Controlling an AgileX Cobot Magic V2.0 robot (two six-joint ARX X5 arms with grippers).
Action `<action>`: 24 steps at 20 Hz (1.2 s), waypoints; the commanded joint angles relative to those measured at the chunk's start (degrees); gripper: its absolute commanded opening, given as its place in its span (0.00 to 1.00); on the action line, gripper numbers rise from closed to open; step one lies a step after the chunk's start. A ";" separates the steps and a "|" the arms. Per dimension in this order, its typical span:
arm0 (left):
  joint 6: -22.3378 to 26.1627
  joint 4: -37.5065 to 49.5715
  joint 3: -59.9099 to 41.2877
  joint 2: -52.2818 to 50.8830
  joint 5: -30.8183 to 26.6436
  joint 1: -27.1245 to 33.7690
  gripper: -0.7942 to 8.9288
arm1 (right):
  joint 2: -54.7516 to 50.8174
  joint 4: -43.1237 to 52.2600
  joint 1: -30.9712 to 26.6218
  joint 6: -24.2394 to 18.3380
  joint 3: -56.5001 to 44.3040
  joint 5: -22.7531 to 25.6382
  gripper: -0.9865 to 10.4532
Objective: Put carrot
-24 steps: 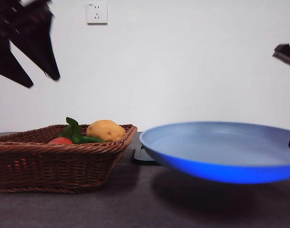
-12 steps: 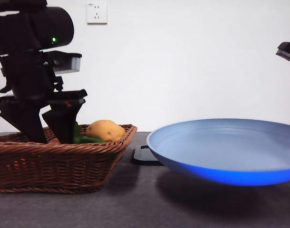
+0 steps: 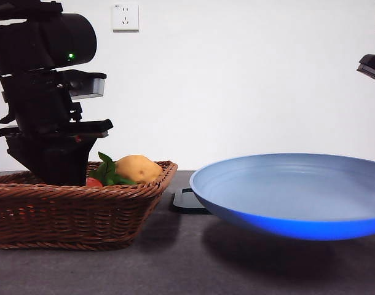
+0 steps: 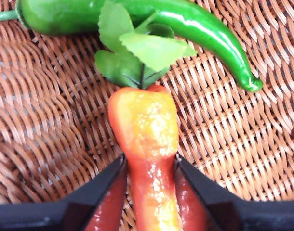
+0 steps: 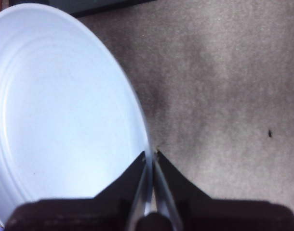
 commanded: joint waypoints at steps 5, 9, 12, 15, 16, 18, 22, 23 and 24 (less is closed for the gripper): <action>4.87 -8.74 6.75 0.90 0.28 -0.33 0.18 | 0.39 0.77 0.09 -0.44 0.55 -0.20 0.09; 4.81 -16.98 18.49 0.87 9.99 -0.35 0.18 | 0.39 2.36 0.09 -0.42 0.55 -0.22 0.09; 4.57 -16.74 25.51 0.90 32.22 -0.63 0.18 | 0.39 3.04 0.09 -0.42 0.55 -0.22 0.09; 4.57 -11.96 27.85 0.90 49.51 -3.39 0.18 | 0.39 3.06 0.09 -0.42 0.55 -0.22 0.09; 4.57 -10.80 27.85 0.87 49.37 -5.20 0.18 | 0.39 3.06 0.09 -0.42 0.55 -0.22 0.09; 4.63 -10.88 27.82 1.01 42.07 -10.01 0.18 | 0.39 3.06 0.09 -0.42 0.55 -0.22 0.09; 6.19 -9.68 27.82 1.55 21.42 -20.65 0.18 | 0.39 3.06 0.09 -0.42 0.55 -0.24 0.09; 6.80 -9.07 27.82 2.08 17.68 -22.45 0.18 | 0.39 3.06 0.09 -0.42 0.55 -0.24 0.09; 6.78 -8.13 27.82 3.13 14.73 -24.11 0.18 | 0.39 3.04 0.09 -0.42 0.55 -0.24 0.09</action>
